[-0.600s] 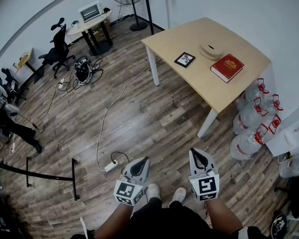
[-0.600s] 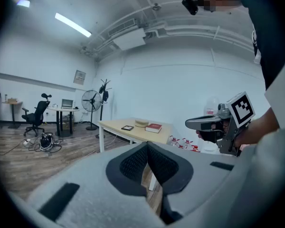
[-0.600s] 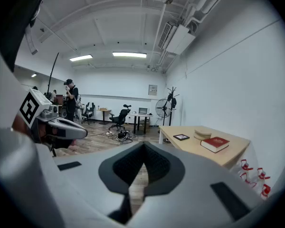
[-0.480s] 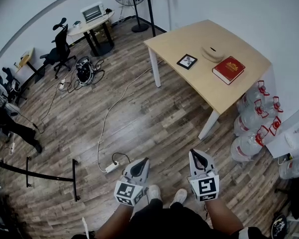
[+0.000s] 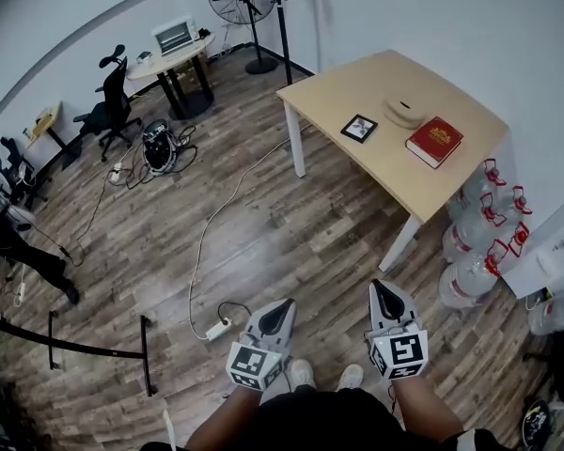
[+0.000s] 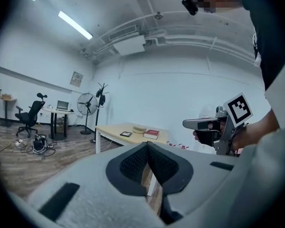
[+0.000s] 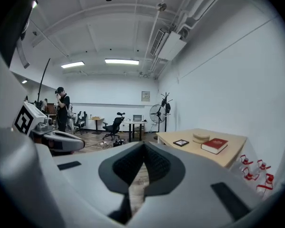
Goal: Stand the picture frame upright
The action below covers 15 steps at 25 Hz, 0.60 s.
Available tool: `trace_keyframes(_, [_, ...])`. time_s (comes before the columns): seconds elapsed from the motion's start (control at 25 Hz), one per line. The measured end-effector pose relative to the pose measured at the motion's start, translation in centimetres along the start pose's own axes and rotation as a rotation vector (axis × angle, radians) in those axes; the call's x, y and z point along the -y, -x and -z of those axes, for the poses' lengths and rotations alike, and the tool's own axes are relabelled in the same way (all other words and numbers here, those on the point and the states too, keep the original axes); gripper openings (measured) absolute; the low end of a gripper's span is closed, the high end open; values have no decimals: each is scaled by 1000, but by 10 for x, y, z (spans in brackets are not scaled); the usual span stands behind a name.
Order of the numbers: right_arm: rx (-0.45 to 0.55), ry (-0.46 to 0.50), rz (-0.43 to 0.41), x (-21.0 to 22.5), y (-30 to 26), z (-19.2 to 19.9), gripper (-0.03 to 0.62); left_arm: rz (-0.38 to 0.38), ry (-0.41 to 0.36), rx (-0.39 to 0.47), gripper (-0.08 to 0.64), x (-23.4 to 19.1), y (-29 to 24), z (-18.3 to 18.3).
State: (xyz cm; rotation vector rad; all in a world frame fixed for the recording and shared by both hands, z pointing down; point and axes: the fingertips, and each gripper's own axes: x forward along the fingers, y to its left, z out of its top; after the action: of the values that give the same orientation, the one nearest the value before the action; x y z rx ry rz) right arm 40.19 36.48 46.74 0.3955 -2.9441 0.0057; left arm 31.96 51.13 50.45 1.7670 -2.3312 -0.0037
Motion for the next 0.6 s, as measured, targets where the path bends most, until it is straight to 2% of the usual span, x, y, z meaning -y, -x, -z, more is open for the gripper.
trace_keyframes(0.16, [64,-6,-6,-15,-7,-18,9,27,-56,40,1,-16,6,-15])
trace_keyframes(0.28, [97,17,-13,-21,-16,-29,9,39,-87,30,0,-26,2,-21])
trace_keyframes(0.44, [123,39,16,-20,-29,-39,11,37,-106,92,0,-45,-8,-43])
trace_keyframes(0.6, [129,33,23,-9,-50,-41,9,30,-117,112,0,-63,-30,-55])
